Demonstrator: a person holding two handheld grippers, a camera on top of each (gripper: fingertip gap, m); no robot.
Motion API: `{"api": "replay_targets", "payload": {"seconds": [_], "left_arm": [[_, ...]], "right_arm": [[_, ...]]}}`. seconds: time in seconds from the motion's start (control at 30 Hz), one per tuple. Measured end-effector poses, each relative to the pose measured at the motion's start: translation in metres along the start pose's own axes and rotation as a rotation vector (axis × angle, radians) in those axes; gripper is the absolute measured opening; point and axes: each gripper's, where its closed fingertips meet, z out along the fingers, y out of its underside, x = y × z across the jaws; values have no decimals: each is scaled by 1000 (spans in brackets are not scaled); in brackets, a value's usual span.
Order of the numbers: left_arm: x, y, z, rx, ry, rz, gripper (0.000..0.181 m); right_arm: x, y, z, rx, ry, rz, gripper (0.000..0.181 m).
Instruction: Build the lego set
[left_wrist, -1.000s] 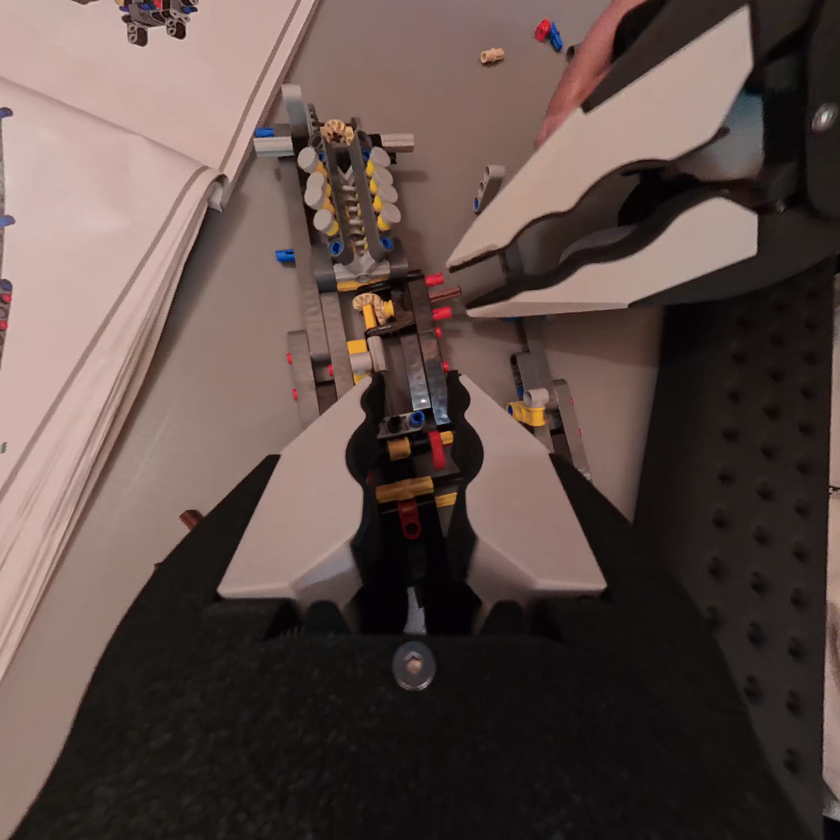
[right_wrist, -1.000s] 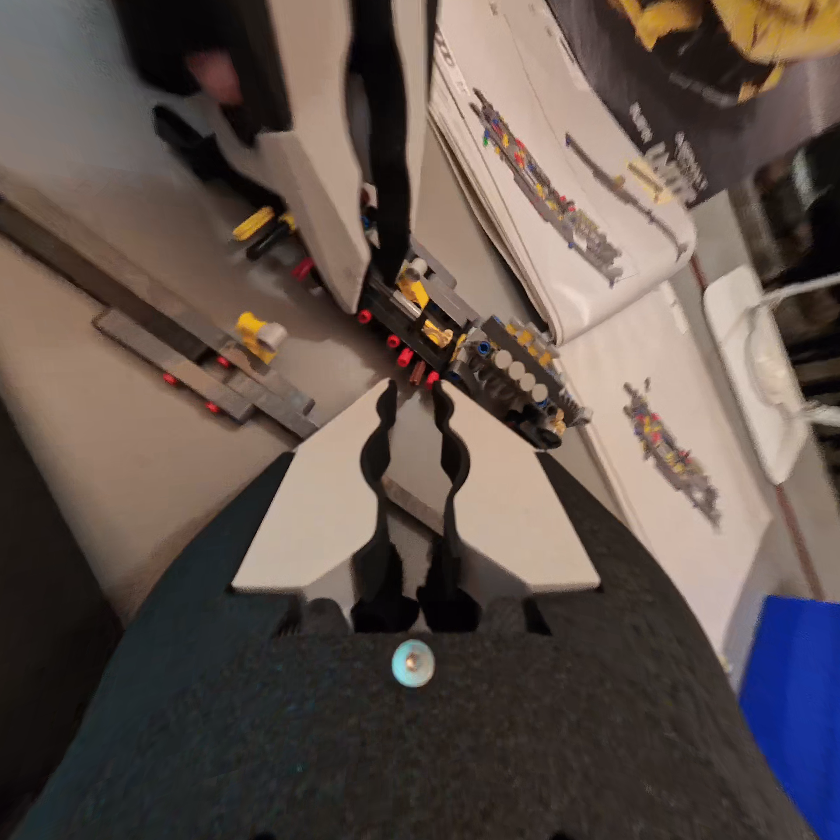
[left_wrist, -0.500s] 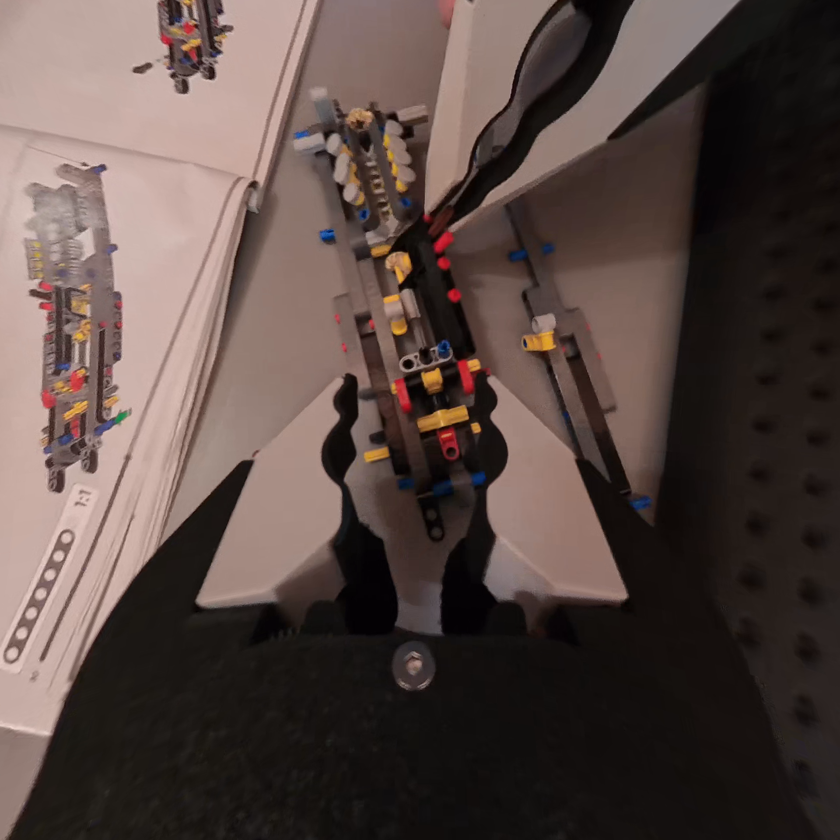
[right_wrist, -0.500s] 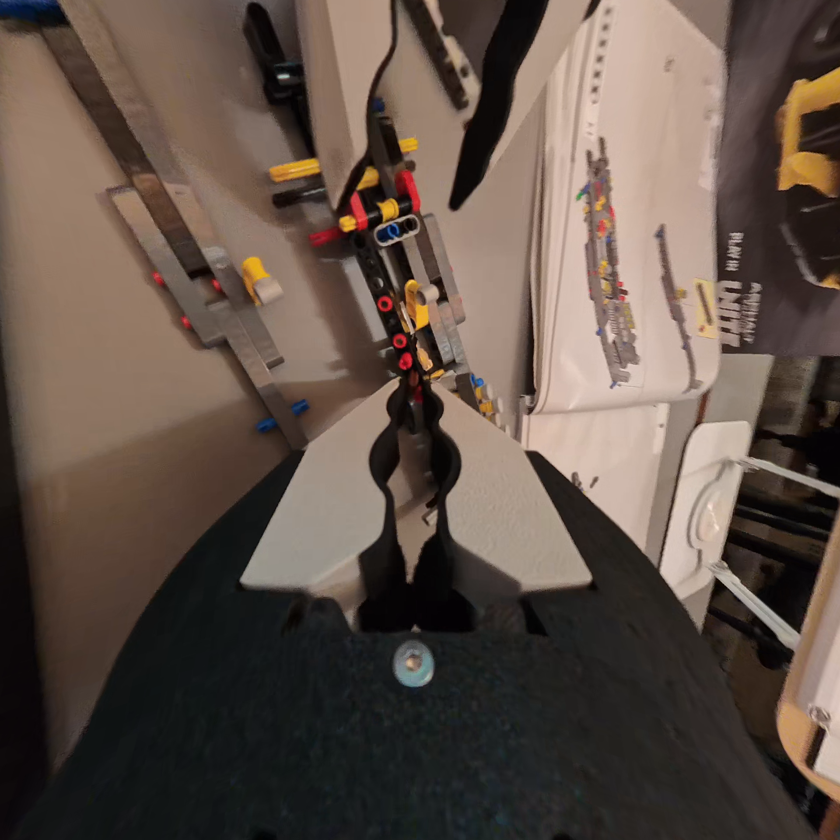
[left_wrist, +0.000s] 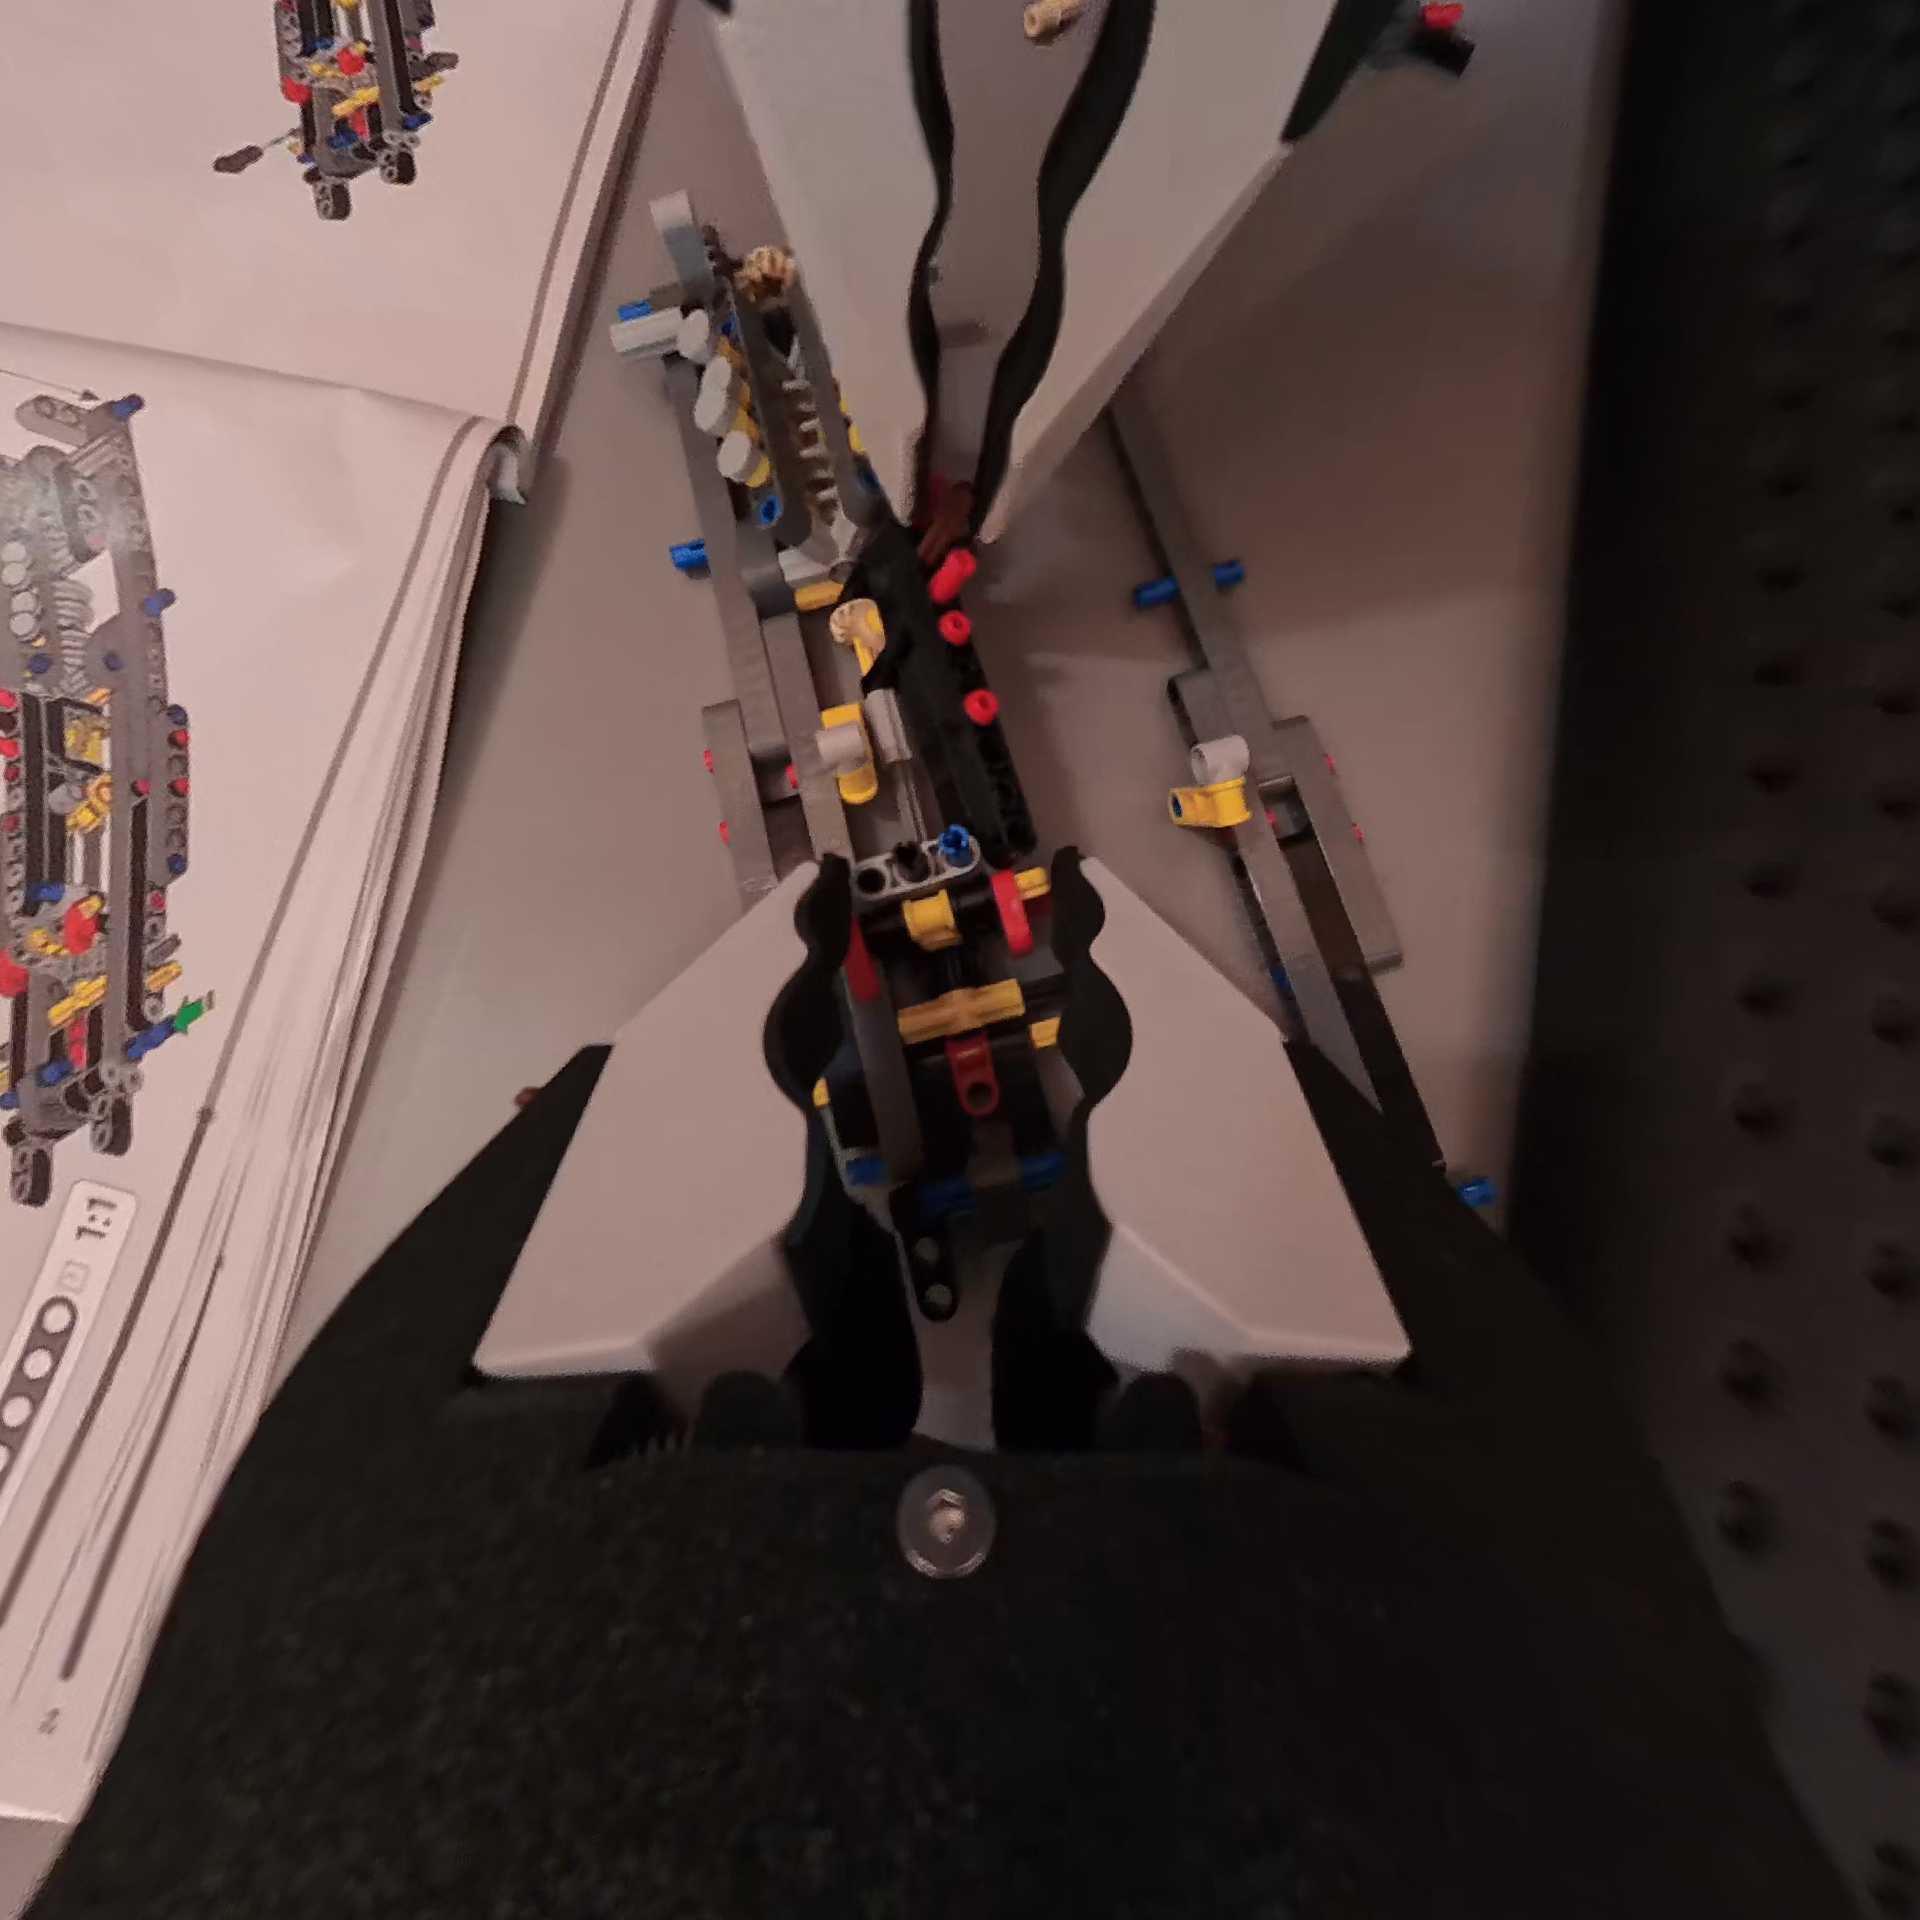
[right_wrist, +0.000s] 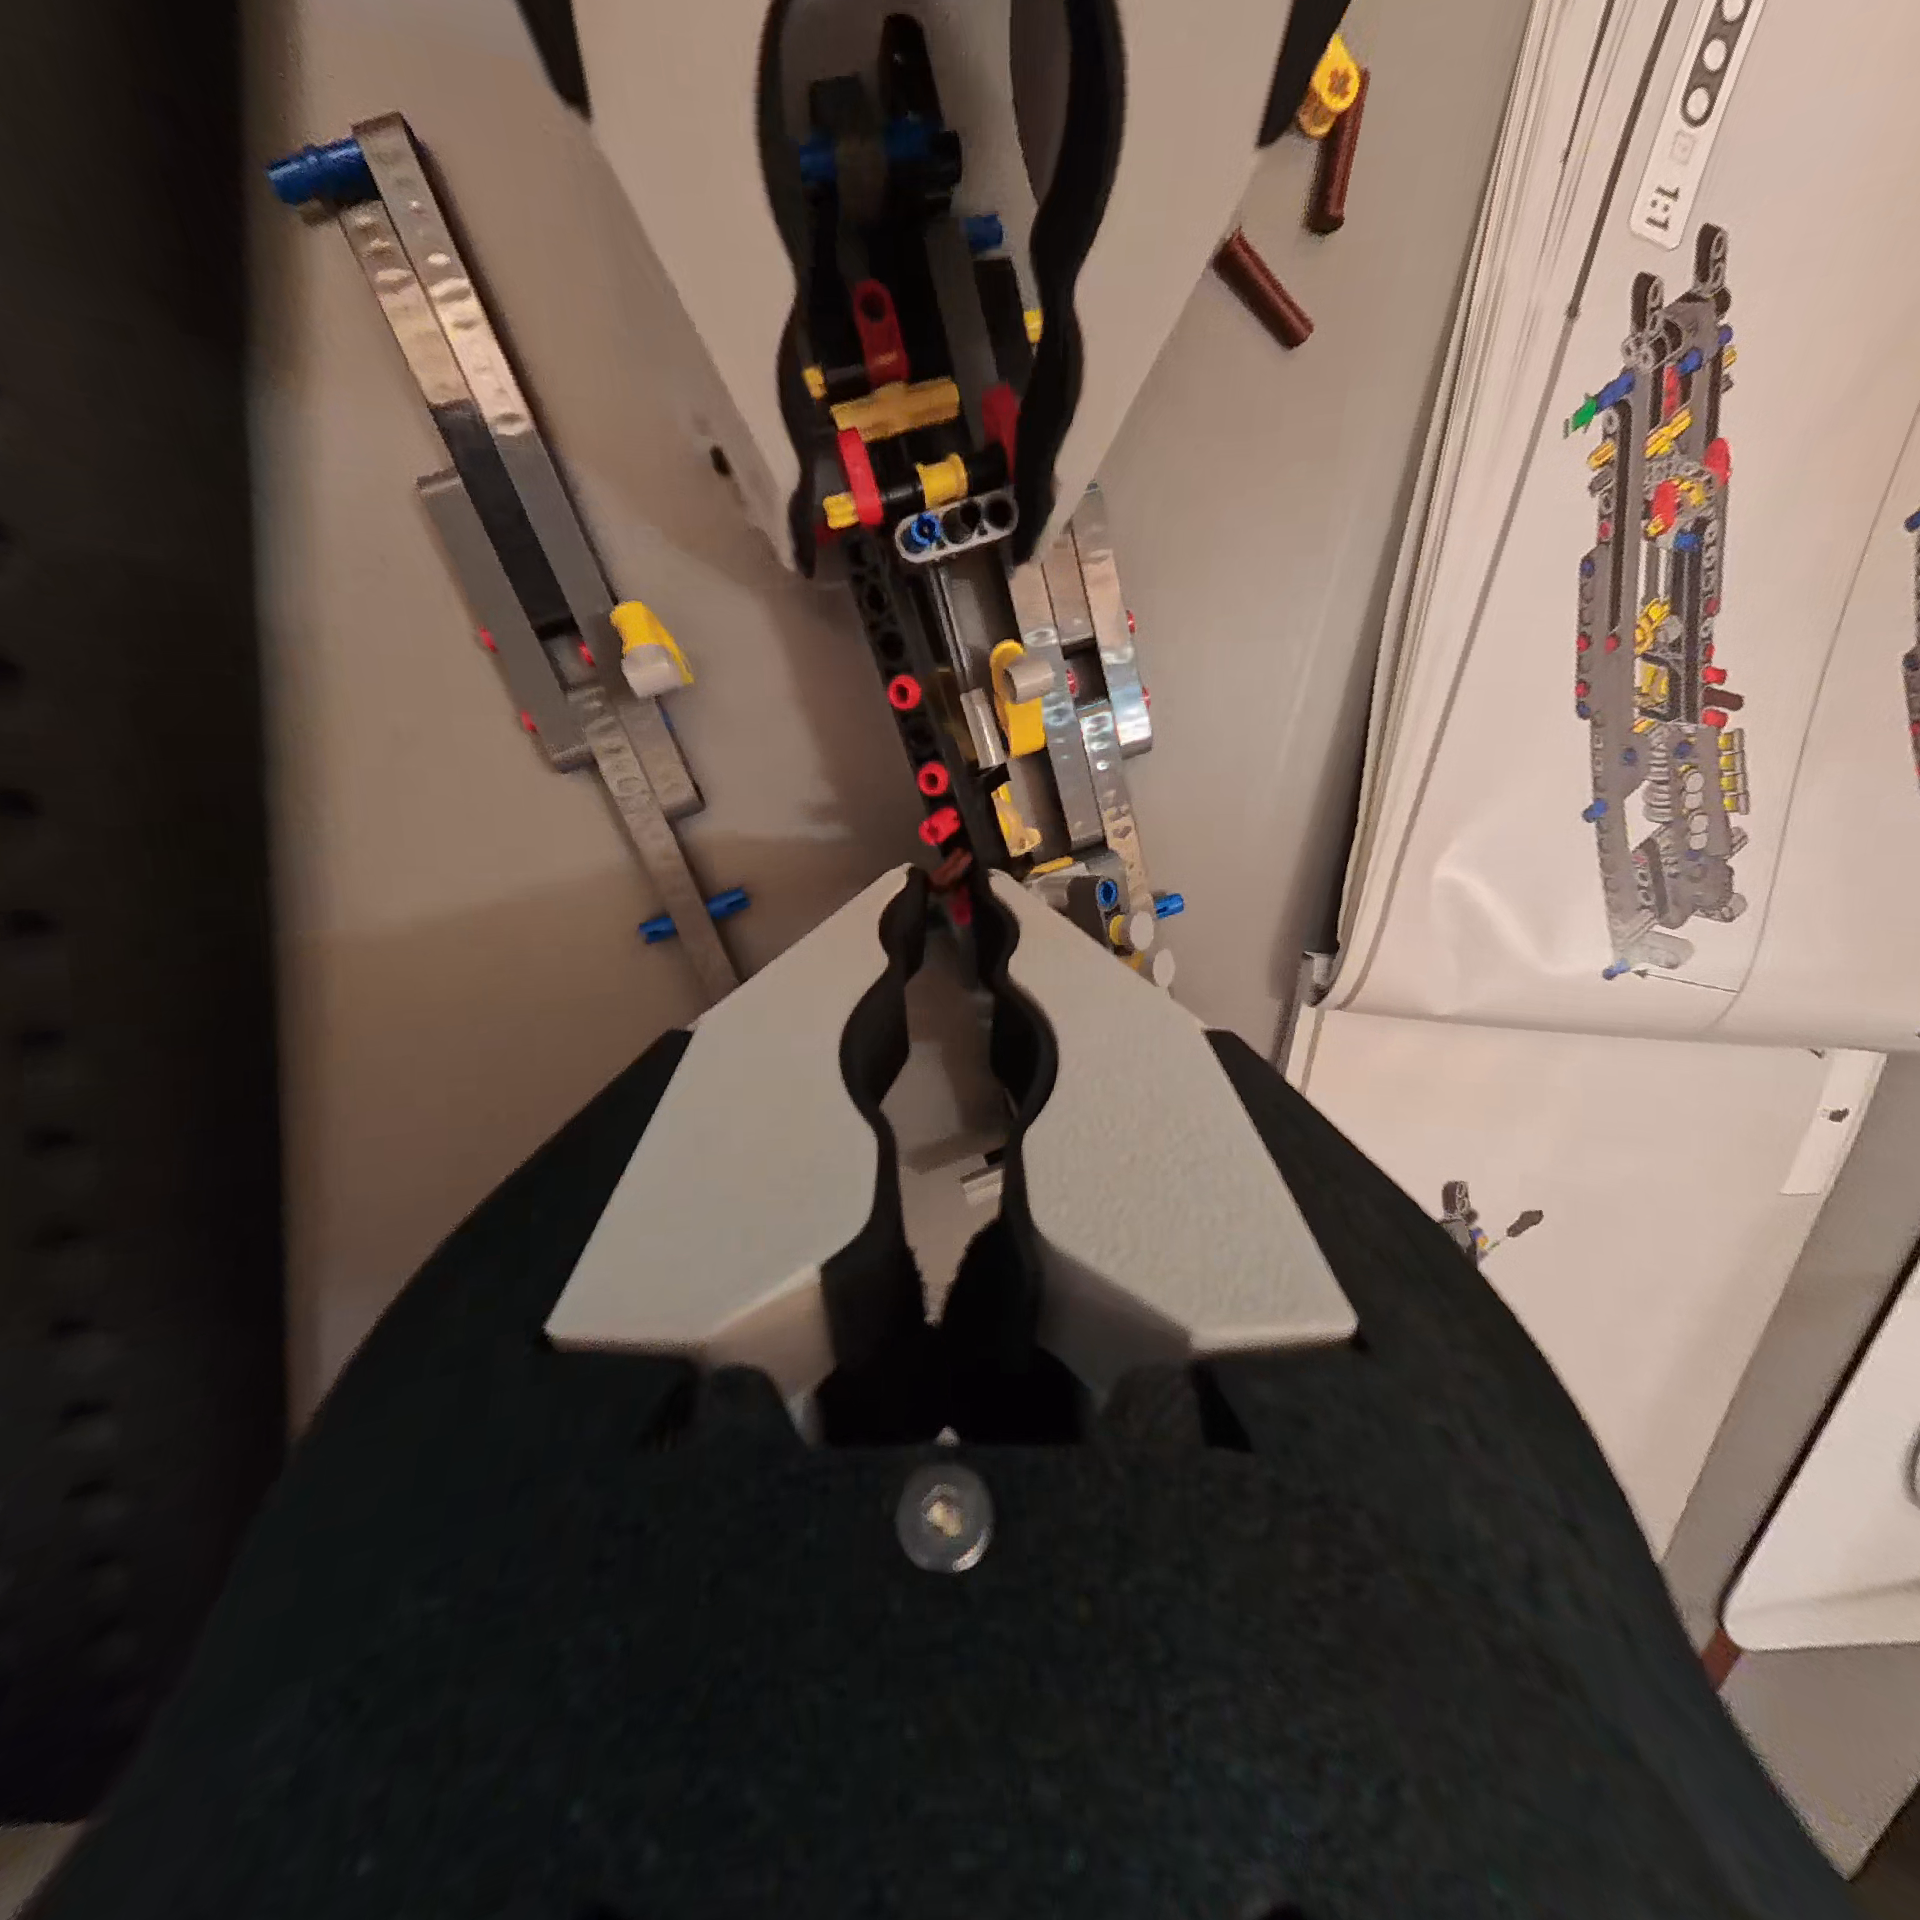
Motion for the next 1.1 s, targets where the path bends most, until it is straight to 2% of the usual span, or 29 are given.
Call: {"api": "replay_targets", "payload": {"seconds": [0.27, 0.6, 0.8, 1.1], "left_arm": [[-3, 1, -3, 32, 3, -20, 40], [-4, 3, -4, 42, 17, -31, 39], [-8, 5, -7, 50, 16, -51, 38], [-8, 5, -7, 57, 20, -52, 38]], "right_arm": [[-3, -1, 2, 117, 97, 41, 6], [-3, -3, 5, 210, 390, 21, 3], [2, -3, 8, 156, 542, -137, 3], [4, -4, 7, 190, 546, -135, 3]]}}
